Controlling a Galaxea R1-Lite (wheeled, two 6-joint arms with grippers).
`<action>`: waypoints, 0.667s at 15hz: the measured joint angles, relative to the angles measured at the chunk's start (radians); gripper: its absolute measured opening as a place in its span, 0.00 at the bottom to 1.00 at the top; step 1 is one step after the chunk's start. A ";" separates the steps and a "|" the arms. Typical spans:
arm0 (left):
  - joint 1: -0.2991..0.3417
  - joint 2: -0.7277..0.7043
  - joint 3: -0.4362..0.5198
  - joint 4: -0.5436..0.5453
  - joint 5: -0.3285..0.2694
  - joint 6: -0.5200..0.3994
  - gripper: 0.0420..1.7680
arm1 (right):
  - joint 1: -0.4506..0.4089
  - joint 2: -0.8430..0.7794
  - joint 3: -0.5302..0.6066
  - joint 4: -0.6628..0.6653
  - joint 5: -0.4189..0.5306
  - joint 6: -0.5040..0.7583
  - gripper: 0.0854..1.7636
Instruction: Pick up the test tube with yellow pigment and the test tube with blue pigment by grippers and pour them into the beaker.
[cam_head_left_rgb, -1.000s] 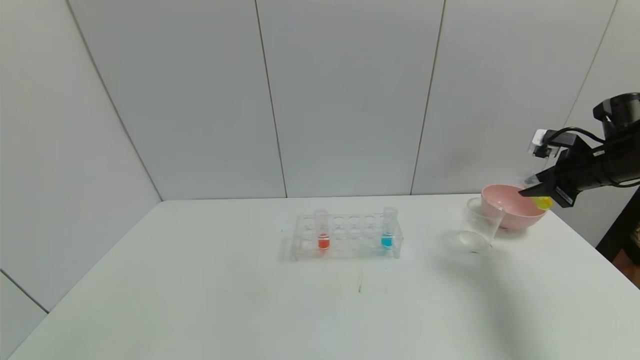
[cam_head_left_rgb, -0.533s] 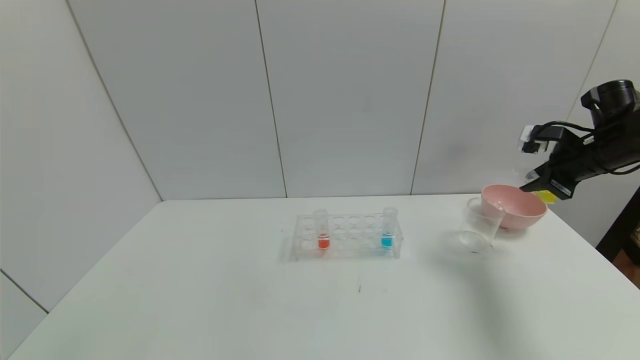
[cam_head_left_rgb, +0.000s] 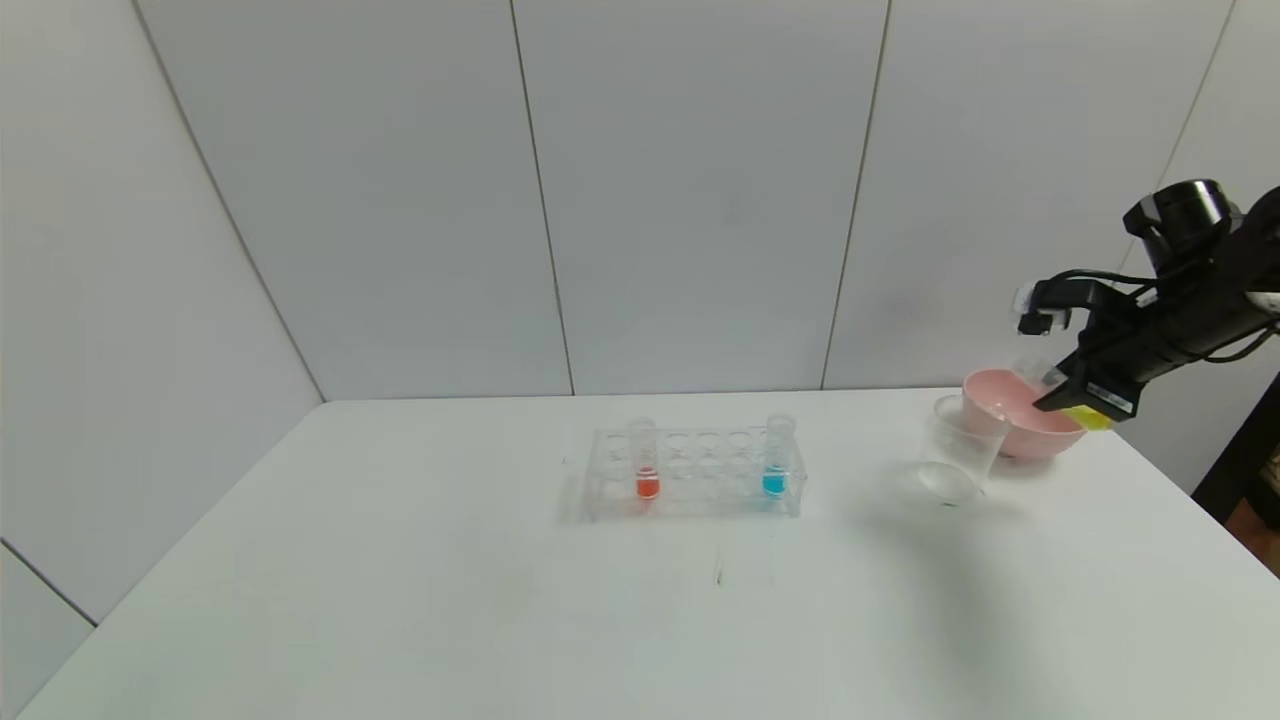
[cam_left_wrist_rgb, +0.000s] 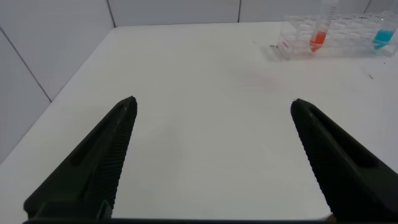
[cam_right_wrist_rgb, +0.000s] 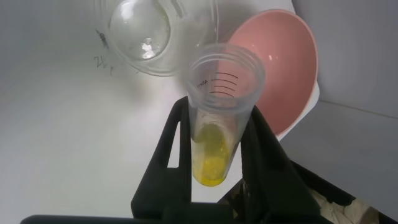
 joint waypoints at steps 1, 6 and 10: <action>0.000 0.000 0.000 0.000 0.000 0.000 1.00 | 0.006 0.004 0.002 0.004 -0.002 0.000 0.26; 0.000 0.000 0.000 0.000 0.000 0.000 1.00 | 0.033 0.029 0.003 0.003 -0.081 -0.006 0.26; 0.000 0.000 0.000 0.000 0.000 0.000 1.00 | 0.044 0.036 -0.005 0.000 -0.155 -0.021 0.26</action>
